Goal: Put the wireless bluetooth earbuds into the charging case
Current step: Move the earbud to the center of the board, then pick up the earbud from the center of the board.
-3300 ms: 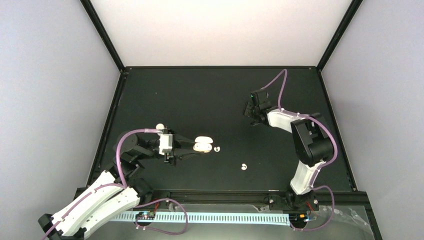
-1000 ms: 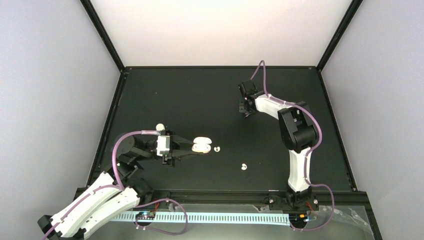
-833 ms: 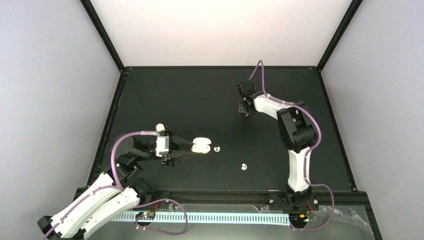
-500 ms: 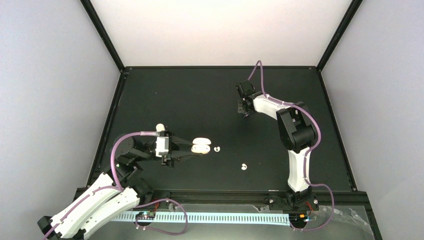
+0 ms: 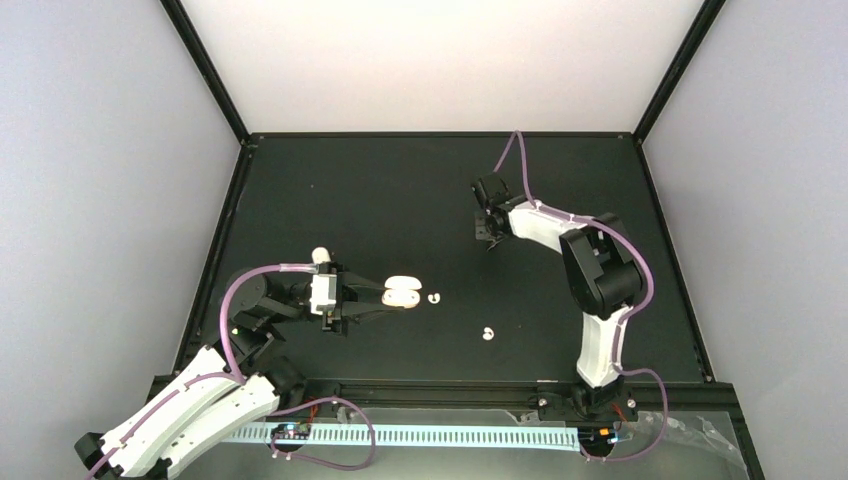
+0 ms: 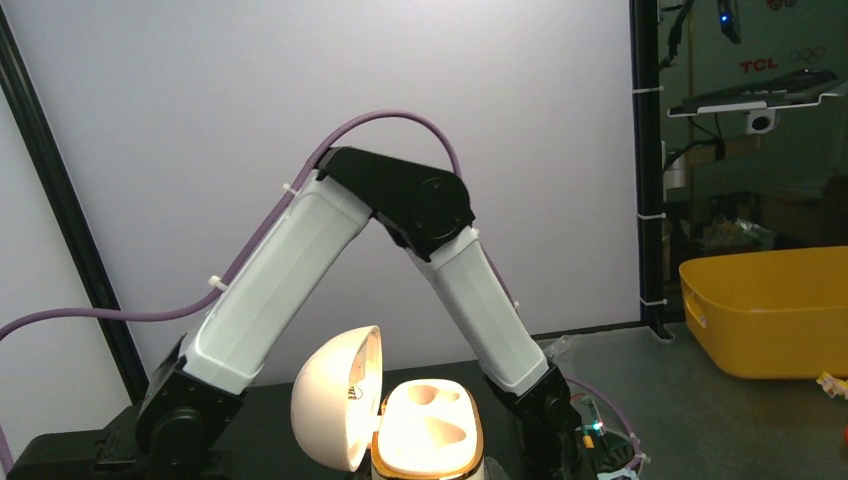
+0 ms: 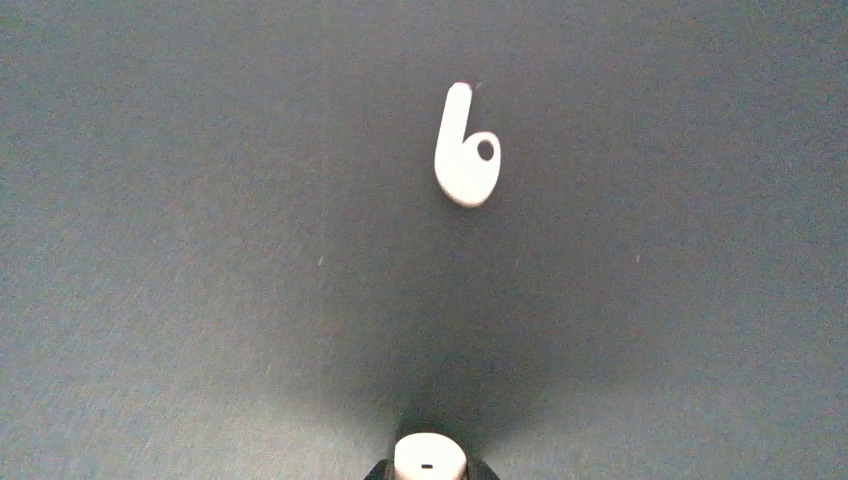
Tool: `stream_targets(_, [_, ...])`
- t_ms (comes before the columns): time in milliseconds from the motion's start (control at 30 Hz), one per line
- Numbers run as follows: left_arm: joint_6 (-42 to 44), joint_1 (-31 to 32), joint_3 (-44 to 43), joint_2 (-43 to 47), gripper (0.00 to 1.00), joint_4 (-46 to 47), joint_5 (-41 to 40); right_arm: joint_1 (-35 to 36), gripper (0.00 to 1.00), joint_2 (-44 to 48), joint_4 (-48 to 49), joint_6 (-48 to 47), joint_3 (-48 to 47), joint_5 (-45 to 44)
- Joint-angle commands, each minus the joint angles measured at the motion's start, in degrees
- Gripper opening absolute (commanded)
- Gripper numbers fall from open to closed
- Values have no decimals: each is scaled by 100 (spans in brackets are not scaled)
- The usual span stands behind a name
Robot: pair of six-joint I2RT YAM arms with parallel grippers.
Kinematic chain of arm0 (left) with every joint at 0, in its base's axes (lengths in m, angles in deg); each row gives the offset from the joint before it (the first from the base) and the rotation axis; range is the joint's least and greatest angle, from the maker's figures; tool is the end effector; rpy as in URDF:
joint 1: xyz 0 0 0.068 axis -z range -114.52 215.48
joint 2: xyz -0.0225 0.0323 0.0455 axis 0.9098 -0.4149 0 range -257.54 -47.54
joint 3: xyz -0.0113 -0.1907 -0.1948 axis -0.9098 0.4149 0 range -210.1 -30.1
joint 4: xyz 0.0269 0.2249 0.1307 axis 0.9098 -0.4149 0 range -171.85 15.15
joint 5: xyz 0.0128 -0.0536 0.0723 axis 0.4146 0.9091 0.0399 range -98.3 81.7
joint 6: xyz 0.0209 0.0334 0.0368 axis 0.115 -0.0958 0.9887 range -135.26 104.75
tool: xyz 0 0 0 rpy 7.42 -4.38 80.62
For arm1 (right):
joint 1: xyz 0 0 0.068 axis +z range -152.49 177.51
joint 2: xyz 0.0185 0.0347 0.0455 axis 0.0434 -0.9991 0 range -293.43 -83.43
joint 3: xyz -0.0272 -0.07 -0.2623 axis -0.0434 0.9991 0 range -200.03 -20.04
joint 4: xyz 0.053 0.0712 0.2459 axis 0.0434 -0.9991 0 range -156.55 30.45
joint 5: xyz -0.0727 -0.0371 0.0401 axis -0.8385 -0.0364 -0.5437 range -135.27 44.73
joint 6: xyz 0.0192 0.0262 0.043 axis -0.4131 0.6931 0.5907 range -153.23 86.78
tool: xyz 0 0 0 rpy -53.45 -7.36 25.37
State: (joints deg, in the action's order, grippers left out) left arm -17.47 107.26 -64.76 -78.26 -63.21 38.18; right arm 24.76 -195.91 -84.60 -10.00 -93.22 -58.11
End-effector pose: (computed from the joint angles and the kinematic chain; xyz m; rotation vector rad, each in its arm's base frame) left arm 0.0784 -0.1047 0.3515 1.1266 0.9700 -1.1535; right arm 0.3554 0.1742 0.1508 -0.0251 2.6444 -0.0124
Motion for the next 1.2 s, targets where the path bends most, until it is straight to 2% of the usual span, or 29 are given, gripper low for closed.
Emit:
stream_targets(0, [-16,51,-13,57,2,141,-7,222,16,587,-19,-9,431,59])
stream_targets(200, [-20,58,-19,41,2,139,-5,529,17,1314,-151,-61,1253,239])
stream_targets(400, [-33,65,-15,-2,2,147,3,703,17,1445,-412,-194,1504,318])
stream_targets(933, [-33,83,-15,46,2,150,2,704,23,1050,-845,-185,1144,423])
stream_targets(1167, [-29,85,-15,110,2,141,-4,703,29,826,-1281,0,806,420])
